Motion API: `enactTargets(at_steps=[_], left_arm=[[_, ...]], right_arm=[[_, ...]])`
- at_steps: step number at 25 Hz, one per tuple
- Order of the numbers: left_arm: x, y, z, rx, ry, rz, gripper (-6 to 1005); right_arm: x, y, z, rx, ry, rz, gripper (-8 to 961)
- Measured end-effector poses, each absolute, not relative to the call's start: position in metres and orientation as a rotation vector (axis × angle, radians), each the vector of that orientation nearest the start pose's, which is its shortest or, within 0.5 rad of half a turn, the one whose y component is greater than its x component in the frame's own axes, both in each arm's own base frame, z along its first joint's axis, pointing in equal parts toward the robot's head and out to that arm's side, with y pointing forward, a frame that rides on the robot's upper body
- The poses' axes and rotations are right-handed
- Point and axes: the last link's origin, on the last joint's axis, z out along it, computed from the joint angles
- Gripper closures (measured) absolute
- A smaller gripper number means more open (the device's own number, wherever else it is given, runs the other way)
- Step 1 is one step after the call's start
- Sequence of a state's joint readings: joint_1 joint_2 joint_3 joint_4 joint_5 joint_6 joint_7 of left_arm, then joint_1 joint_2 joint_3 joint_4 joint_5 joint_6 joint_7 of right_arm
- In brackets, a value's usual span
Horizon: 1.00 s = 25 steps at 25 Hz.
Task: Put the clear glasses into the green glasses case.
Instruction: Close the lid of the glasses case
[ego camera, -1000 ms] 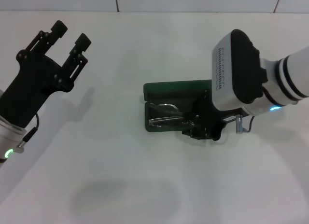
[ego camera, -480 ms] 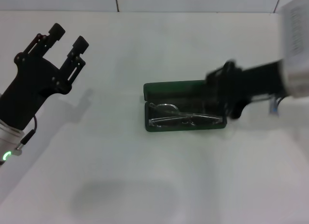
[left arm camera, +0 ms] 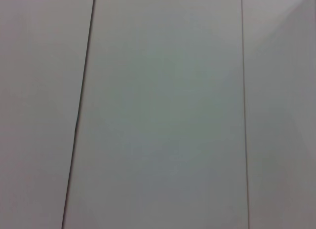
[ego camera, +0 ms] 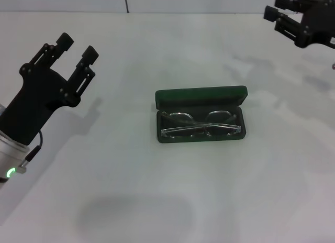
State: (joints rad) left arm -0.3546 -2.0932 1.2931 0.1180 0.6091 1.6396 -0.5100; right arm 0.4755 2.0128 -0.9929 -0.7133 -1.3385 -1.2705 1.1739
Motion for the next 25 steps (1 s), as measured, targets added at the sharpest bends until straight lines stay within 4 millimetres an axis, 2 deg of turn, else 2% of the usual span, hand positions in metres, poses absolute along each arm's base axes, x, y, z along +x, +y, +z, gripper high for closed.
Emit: enactTargets(at_steps=[4, 7, 11, 14, 17, 22, 25], left_arm=[[-0.283, 0.279, -0.022, -1.966, -0.360, -1.165, 429], [-0.278, 0.296, -0.031, -2.028, -0.438, -1.138, 429], [-0.264, 0.338, -0.047, -2.108, -0.650, -1.075, 429], [-0.251, 0.359, -0.059, -2.178, -0.731, -1.014, 429], [-0.241, 0.364, -0.067, -2.239, -0.720, -0.980, 429], [-0.226, 0.374, -0.073, -2.285, -0.688, -0.960, 428], [-0.220, 0.378, -0.081, -2.326, -0.685, -0.911, 428]], right_arm=[[0.239, 0.388, 0.041, -2.279, 0.344, 0.886, 601], [0.238, 0.385, 0.043, -2.235, 0.314, 0.933, 601], [0.241, 0.363, 0.054, -2.082, 0.187, 1.135, 601], [0.246, 0.340, 0.055, -1.968, 0.050, 1.221, 601], [0.250, 0.322, 0.052, -1.920, -0.041, 1.241, 601], [0.271, 0.306, 0.063, -1.780, 0.024, 1.241, 601], [0.274, 0.302, 0.063, -1.767, 0.038, 1.245, 601]])
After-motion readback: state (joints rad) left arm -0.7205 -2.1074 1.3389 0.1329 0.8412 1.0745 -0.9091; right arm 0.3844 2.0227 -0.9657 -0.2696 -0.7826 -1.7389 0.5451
